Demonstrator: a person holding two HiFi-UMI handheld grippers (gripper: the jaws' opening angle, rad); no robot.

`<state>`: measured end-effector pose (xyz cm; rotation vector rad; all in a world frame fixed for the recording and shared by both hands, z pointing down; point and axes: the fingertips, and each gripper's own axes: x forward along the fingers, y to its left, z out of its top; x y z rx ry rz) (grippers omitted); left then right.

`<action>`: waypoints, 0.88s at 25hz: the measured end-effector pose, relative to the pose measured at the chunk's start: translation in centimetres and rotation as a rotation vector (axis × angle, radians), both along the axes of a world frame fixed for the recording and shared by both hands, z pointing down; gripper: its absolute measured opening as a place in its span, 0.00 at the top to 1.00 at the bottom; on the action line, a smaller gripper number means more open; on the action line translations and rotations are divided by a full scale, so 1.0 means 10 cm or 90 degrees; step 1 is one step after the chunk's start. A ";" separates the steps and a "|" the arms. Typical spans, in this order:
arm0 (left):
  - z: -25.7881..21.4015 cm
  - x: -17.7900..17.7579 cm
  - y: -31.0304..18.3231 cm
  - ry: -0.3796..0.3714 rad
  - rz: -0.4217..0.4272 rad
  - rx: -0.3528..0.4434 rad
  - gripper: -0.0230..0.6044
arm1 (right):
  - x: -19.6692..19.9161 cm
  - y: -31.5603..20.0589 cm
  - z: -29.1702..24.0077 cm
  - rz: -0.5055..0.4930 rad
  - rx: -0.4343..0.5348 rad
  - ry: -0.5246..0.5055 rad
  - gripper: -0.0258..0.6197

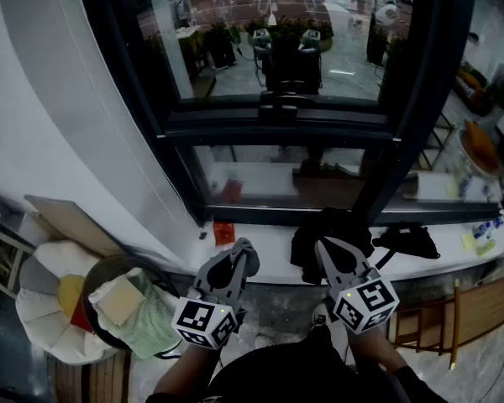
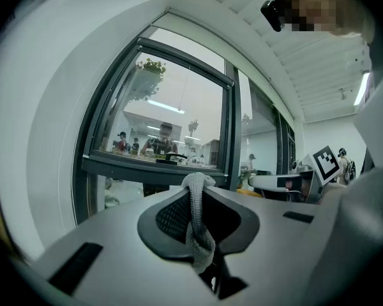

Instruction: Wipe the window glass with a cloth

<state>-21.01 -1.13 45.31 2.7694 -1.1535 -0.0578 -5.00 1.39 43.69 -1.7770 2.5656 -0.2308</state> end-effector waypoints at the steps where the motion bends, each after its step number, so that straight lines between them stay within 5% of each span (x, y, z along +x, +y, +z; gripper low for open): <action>1: 0.01 -0.01 0.00 0.000 0.000 -0.001 0.90 | -0.01 0.00 0.01 0.001 0.000 -0.001 0.92; 22: 0.08 -0.04 -0.14 -0.002 -0.008 -0.014 0.90 | -0.06 -0.17 0.10 -0.014 -0.017 0.000 0.92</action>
